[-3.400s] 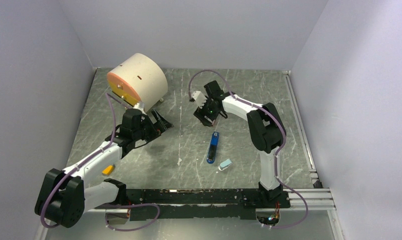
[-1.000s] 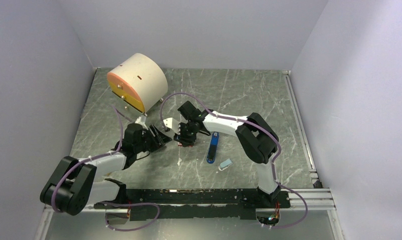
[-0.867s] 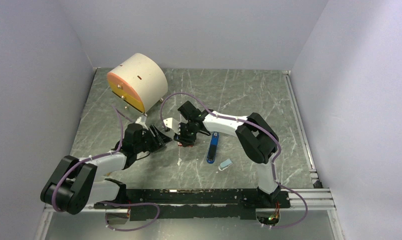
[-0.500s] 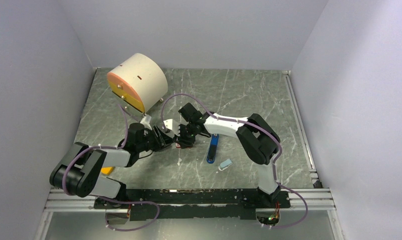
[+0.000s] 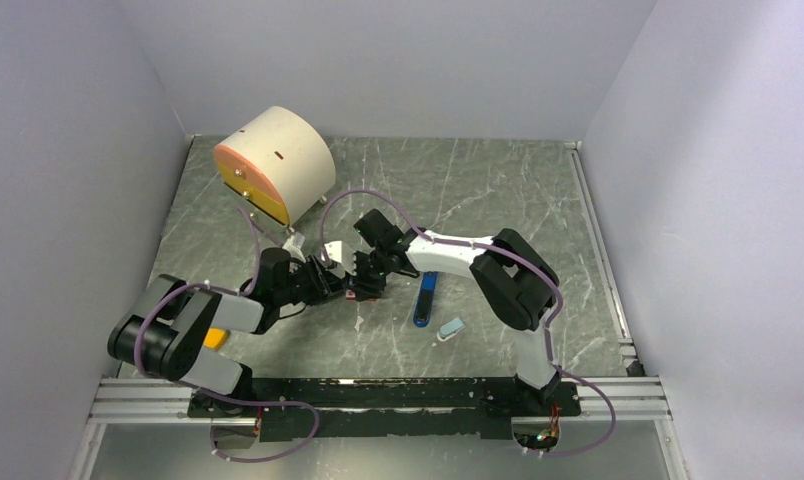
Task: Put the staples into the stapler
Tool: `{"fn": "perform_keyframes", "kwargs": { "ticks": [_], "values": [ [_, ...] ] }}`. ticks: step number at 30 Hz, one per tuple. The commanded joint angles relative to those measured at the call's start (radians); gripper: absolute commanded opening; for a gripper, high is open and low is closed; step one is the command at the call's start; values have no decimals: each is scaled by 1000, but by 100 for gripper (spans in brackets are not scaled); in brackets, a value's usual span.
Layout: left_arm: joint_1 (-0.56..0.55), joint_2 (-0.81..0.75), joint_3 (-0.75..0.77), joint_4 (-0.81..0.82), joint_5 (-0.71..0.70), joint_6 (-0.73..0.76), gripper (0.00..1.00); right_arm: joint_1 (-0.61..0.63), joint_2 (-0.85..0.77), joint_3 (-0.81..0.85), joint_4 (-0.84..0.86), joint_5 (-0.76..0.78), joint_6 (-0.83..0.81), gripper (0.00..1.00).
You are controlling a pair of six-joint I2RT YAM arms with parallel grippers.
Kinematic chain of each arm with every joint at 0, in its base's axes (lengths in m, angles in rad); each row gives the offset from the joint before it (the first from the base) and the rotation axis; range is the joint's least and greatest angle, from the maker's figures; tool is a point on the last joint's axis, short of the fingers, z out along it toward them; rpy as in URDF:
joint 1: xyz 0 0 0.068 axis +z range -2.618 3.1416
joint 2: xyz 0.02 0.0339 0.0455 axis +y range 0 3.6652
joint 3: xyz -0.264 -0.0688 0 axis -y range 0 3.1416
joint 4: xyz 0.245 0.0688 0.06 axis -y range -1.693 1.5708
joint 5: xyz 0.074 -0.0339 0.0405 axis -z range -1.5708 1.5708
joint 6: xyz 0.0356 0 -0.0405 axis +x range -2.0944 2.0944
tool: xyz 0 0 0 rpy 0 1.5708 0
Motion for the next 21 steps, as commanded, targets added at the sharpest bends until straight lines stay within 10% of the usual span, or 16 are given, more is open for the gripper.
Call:
{"fn": "perform_keyframes", "kwargs": {
  "ticks": [1,21],
  "values": [
    [7,41,-3,76,31,21,36,15,-3,-15,1,-27,12,37],
    [6,88,-51,205,123,0,21,44,-7,-46,146,26,76,37]
  ]
}}
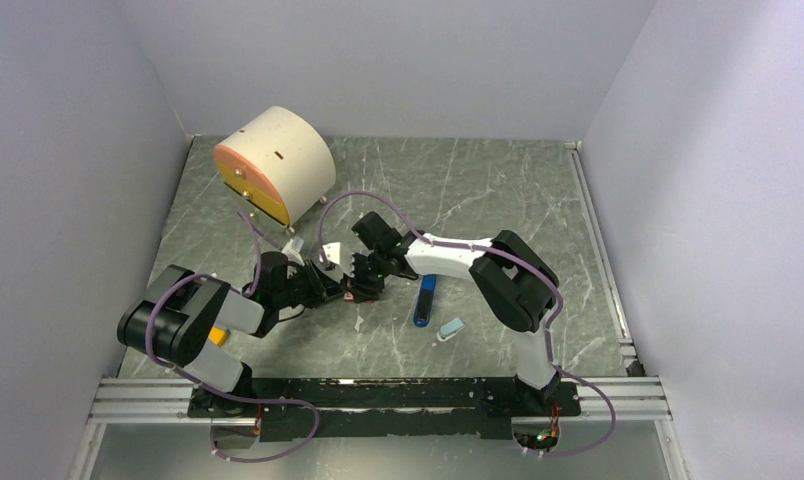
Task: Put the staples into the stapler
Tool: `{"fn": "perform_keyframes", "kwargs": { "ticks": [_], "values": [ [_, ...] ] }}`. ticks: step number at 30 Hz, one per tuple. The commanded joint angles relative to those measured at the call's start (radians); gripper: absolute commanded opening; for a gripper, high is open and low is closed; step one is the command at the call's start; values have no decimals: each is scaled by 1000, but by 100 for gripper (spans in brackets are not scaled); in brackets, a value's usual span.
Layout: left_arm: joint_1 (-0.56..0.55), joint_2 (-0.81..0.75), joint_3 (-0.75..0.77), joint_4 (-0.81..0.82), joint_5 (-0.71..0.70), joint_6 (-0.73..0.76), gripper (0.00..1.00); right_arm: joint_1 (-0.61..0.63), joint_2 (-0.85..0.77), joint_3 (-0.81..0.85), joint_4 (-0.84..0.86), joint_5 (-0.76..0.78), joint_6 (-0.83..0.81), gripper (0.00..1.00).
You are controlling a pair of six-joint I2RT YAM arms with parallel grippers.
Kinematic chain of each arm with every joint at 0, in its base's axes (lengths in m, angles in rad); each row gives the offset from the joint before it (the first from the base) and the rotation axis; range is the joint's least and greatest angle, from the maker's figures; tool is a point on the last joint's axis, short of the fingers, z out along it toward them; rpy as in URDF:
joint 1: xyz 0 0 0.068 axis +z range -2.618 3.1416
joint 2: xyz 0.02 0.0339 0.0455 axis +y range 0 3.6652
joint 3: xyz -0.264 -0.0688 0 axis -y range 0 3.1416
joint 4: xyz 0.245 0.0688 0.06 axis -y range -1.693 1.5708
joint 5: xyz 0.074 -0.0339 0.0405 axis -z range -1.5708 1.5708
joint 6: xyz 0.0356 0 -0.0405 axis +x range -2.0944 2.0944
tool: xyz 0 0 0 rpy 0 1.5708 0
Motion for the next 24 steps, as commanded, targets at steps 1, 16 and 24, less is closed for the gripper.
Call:
{"fn": "perform_keyframes", "kwargs": {
  "ticks": [1,16,24],
  "values": [
    [-7,-1,-14,68,70,9,22,23,-2,-30,113,10,33,37],
    [-6,1,-35,136,111,5,22,29,-7,-53,190,19,57,37],
    [-6,11,-60,211,147,-13,22,34,7,-48,241,48,110,37]
  ]
}}
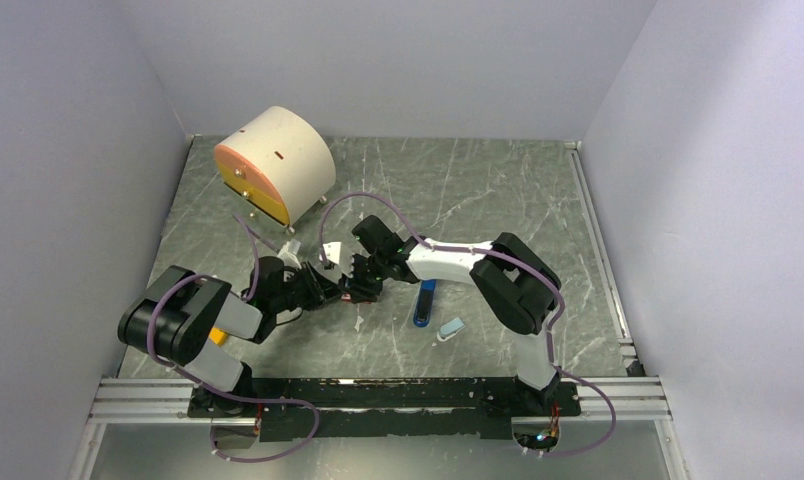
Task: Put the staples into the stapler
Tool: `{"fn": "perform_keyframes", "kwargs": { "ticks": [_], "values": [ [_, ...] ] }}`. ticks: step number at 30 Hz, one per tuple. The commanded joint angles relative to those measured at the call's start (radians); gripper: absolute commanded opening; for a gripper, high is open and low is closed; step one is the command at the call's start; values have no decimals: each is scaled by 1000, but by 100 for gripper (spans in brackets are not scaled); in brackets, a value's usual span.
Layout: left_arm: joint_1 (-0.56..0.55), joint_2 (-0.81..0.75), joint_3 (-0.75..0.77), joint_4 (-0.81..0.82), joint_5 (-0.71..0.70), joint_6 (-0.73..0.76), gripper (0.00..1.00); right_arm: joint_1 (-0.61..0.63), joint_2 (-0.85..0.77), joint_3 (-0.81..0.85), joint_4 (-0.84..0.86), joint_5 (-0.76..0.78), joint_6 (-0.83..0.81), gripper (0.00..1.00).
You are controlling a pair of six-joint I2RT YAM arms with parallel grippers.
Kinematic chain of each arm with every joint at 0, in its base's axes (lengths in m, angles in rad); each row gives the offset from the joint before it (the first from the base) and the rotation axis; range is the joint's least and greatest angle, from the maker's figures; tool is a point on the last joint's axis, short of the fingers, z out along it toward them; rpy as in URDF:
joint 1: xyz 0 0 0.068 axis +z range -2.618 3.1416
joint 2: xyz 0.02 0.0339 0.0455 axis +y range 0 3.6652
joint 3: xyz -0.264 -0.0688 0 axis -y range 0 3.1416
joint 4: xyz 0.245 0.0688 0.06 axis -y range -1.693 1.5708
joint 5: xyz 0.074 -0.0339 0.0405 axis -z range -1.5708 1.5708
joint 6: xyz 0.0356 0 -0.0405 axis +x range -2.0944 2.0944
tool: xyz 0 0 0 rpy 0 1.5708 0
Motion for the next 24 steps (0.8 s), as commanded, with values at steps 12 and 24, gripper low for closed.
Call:
{"fn": "perform_keyframes", "kwargs": {
  "ticks": [12,24],
  "values": [
    [-13,-93,20,-132,17,60,38,18,-2,-18,110,105,48,56],
    [-2,-226,46,-355,-103,115,44,-2,-36,-11,-9,85,-78,64]
  ]
}}
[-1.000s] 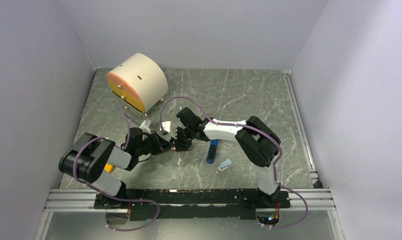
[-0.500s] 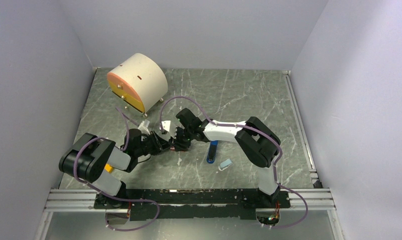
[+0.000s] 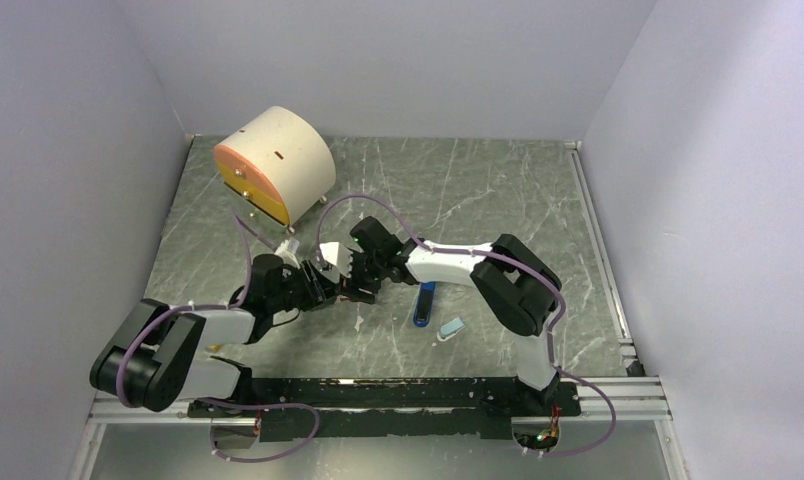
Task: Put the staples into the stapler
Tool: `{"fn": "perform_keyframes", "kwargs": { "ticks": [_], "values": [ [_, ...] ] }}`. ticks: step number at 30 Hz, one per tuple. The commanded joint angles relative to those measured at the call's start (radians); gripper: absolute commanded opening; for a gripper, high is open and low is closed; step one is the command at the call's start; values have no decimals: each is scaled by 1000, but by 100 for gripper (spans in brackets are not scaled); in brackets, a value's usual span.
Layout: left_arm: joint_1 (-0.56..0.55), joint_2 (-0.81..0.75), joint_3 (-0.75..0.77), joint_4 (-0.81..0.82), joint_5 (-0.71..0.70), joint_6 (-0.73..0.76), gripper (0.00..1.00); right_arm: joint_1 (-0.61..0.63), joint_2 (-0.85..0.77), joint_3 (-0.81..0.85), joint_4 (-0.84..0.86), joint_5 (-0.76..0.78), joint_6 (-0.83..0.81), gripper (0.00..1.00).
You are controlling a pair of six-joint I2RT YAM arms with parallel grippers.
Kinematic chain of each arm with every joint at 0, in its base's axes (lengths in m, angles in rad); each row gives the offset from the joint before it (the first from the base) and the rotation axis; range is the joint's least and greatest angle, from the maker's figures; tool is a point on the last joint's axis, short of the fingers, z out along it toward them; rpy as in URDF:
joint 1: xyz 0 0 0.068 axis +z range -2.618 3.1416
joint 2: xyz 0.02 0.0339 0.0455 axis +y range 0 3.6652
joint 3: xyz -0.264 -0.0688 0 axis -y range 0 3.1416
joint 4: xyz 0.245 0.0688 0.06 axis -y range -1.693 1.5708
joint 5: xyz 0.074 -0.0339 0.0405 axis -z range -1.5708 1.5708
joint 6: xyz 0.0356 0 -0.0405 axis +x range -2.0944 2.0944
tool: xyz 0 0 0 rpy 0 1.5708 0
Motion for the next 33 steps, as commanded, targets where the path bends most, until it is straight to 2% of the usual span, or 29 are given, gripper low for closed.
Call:
{"fn": "perform_keyframes", "kwargs": {
  "ticks": [1,7,13,17,25,26,29,33],
  "values": [
    [7,13,24,-57,-33,33,44,-18,-32,4,-68,-19,-74,64],
    [10,69,37,4,15,18,39,-40,-20,45,-161,-90,-126,65],
    [10,87,27,78,13,0,31,-42,42,85,-214,-104,-143,58],
    [10,104,22,112,27,-4,27,-40,58,104,-214,-129,-135,51],
    [10,148,-7,213,60,-34,21,-33,55,93,-142,-161,-97,46],
    [10,153,-7,217,64,-34,21,-33,49,86,-129,-161,-92,46],
    [12,148,-2,188,47,-23,18,-41,27,70,-138,-102,-91,57],
    [16,110,24,90,14,21,16,-96,-10,71,-250,-99,-146,63]
  ]
}}
